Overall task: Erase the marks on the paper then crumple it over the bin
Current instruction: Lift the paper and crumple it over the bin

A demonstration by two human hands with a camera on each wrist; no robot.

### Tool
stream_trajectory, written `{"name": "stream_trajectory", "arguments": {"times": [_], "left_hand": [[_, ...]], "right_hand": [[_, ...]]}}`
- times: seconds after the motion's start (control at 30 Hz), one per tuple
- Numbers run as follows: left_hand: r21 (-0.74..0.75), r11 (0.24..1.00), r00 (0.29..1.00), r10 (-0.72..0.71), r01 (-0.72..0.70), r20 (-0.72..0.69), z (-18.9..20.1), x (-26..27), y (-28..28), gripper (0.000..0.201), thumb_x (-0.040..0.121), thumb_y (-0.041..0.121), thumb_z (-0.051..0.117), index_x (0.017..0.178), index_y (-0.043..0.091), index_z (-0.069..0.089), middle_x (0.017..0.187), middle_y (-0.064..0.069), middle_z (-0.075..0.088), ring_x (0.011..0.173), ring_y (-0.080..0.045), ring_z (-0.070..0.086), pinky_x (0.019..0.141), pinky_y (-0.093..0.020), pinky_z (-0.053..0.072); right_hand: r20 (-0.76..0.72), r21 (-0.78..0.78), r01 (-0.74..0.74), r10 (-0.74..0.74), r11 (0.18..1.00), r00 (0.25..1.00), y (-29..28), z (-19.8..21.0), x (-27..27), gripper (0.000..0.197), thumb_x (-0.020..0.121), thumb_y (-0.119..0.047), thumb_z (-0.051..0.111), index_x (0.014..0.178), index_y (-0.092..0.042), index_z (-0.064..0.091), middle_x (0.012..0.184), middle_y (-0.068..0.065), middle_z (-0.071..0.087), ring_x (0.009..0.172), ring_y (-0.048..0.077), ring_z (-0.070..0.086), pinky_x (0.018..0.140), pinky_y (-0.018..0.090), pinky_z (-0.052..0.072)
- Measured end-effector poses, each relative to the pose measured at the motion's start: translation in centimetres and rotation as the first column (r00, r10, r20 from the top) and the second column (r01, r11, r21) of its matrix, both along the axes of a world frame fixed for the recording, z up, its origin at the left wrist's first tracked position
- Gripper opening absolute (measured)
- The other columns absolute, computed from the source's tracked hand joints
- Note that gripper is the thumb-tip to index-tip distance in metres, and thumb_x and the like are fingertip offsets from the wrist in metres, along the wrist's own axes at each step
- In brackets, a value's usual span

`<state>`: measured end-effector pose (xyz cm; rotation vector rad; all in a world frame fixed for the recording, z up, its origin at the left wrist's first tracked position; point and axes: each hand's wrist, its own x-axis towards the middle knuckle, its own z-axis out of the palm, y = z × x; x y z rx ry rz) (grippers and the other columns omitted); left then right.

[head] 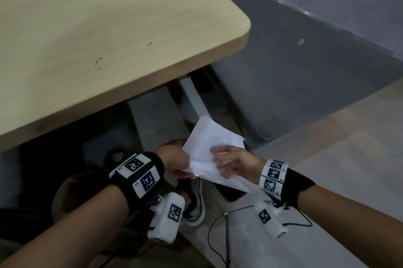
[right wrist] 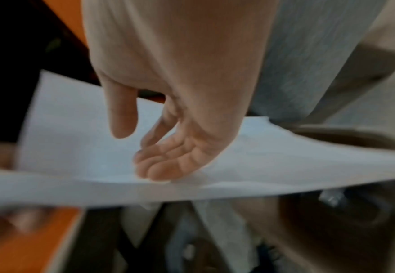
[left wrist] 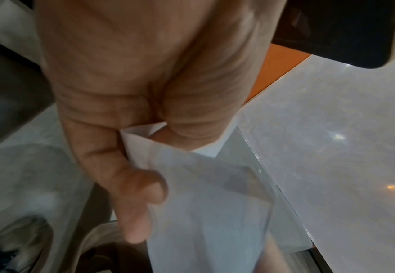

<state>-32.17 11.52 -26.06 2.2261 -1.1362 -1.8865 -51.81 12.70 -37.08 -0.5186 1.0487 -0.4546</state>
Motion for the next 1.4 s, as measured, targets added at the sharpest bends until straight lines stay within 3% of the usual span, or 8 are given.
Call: {"name": "stream_trajectory", "arguments": {"times": [0.13,0.3,0.5,0.73,0.87,1.0,1.17,1.4], "left_hand": [[0.018,1.0,1.0,-0.023,0.023,-0.018,0.3,-0.2,0.4,0.045,0.093,-0.016,0.051,0.132,0.007,0.051,0.098,-0.015,0.063,0.072,-0.03,0.068,0.044,-0.023,0.055],[-0.003,1.0,1.0,-0.018,0.018,-0.004,0.9,0.0,0.7,0.038,0.095,-0.016,0.048,0.124,0.008,0.05,0.089,-0.009,0.056,0.065,-0.023,0.061,0.045,-0.023,0.053],[0.001,0.999,0.999,-0.038,0.038,0.034,1.0,-0.3,0.7,0.029,0.097,-0.013,0.047,0.12,0.004,0.051,0.088,-0.009,0.055,0.068,-0.022,0.06,0.05,-0.026,0.055],[-0.096,0.952,0.953,-0.28,0.292,0.116,3.2,0.2,0.6,0.039,0.096,-0.009,0.046,0.131,0.008,0.051,0.114,-0.016,0.062,0.099,-0.035,0.063,0.081,-0.044,0.059],[-0.208,0.811,0.831,-0.493,0.546,0.259,7.4,-0.1,0.3,0.037,0.093,0.003,0.05,0.126,0.014,0.063,0.122,-0.007,0.065,0.111,-0.028,0.062,0.094,-0.039,0.053],[-0.375,0.618,0.721,-0.552,0.691,0.418,12.8,0.3,0.9,0.035,0.092,0.005,0.049,0.115,0.026,0.066,0.111,0.004,0.067,0.096,-0.017,0.063,0.078,-0.034,0.055],[-0.569,0.526,0.774,-0.464,0.631,0.43,21.2,3.5,2.6,0.044,0.097,0.008,0.051,0.097,0.052,0.059,0.103,0.017,0.068,0.093,-0.009,0.064,0.078,-0.034,0.055],[-0.728,0.63,0.955,-0.275,0.269,0.116,26.9,10.2,2.9,0.03,0.101,0.005,0.054,0.107,0.027,0.073,0.097,0.013,0.077,0.084,-0.005,0.073,0.067,-0.021,0.06]], "right_hand": [[0.143,0.027,0.118,-0.121,0.993,0.982,-1.6,0.5,1.5,0.022,0.09,-0.002,0.058,0.107,-0.014,0.067,0.085,0.01,0.067,0.066,0.017,0.059,0.059,0.026,0.052],[-0.388,0.029,0.25,-0.219,0.968,0.895,-3.3,-2.6,-0.8,0.018,0.089,-0.005,0.058,0.078,-0.019,0.063,0.072,0.003,0.056,0.057,0.014,0.048,0.049,0.021,0.036],[0.224,0.144,-0.001,-0.031,0.99,0.974,0.9,1.2,0.4,0.038,0.084,-0.014,0.068,0.121,-0.006,0.066,0.093,0.013,0.068,0.074,0.023,0.062,0.068,0.031,0.054],[-0.552,-0.078,-0.029,-0.019,0.997,0.833,1.7,-2.2,-2.7,0.027,0.086,-0.011,0.073,0.112,-0.01,0.068,0.07,0.007,0.056,0.054,0.015,0.049,0.051,0.025,0.039],[-0.483,-0.758,-0.236,-0.281,0.607,0.829,0.9,5.6,-2.5,0.027,0.079,-0.015,0.083,0.099,-0.015,0.066,0.079,-0.004,0.055,0.065,0.009,0.051,0.064,0.017,0.045],[-0.43,-0.896,-0.43,-0.449,0.11,0.783,0.3,14.2,-1.1,0.043,0.075,-0.015,0.084,0.109,-0.011,0.059,0.093,-0.003,0.05,0.083,0.012,0.051,0.074,0.021,0.043],[-0.188,-0.949,-0.294,-0.544,-0.115,0.818,1.0,22.2,0.9,0.033,0.078,-0.003,0.078,0.103,0.0,0.057,0.094,0.007,0.051,0.079,0.024,0.051,0.072,0.032,0.045],[-0.273,-0.88,-0.434,-0.543,-0.193,0.794,-1.7,31.5,5.4,0.03,0.081,-0.01,0.075,0.107,-0.011,0.06,0.1,-0.004,0.05,0.085,0.002,0.047,0.076,0.013,0.038]]}}
